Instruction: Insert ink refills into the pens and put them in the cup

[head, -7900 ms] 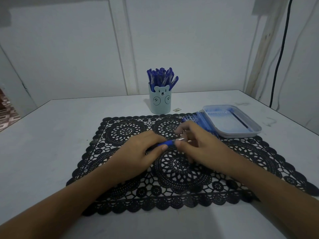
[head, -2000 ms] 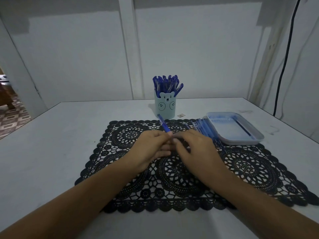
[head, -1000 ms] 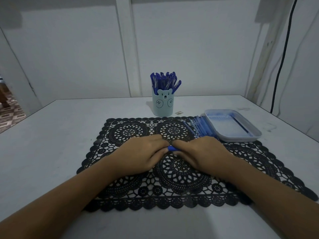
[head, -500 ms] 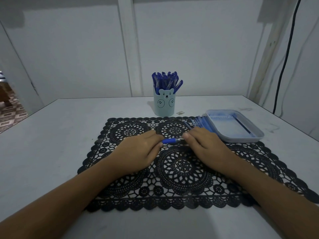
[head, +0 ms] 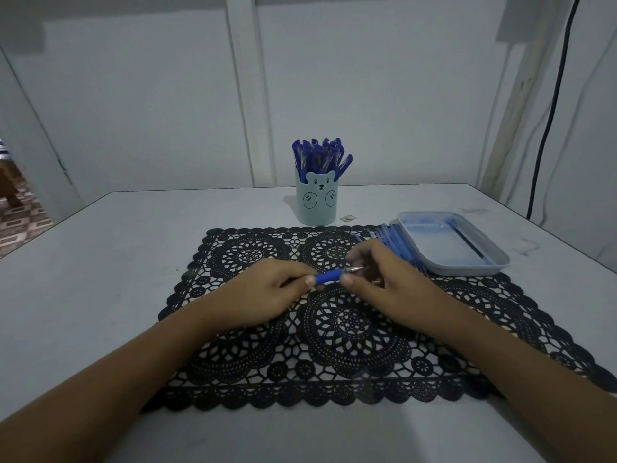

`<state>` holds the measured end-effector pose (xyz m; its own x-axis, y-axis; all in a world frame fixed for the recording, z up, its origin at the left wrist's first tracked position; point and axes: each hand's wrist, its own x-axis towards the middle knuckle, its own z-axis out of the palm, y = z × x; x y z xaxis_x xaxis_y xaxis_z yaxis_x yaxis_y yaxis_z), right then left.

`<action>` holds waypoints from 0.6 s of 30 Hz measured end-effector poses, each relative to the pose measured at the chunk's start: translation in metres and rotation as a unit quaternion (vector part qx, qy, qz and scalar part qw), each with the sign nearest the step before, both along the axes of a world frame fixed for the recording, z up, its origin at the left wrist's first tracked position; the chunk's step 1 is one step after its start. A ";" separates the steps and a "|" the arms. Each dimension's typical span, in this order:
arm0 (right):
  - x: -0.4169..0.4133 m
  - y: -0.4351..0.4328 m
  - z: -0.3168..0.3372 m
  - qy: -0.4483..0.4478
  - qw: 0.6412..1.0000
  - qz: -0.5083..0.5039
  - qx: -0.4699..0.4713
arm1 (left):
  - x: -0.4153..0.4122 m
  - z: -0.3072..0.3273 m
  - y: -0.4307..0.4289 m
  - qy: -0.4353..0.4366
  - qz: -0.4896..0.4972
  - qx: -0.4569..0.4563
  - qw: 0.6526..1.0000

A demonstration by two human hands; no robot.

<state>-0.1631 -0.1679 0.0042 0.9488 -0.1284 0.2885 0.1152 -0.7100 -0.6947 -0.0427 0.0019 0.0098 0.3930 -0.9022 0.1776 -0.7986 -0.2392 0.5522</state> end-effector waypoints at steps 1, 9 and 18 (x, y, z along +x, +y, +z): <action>0.000 0.000 0.000 0.001 1.000 -0.008 0.011 | 0.000 0.000 0.000 -0.003 0.001 -0.001 1.000; -0.002 -0.011 0.001 0.021 0.999 0.003 0.046 | -0.002 -0.002 0.000 -0.040 0.006 0.013 0.999; 0.001 -0.006 0.000 0.036 0.999 -0.015 0.034 | 0.001 -0.005 0.000 -0.063 0.003 0.014 0.998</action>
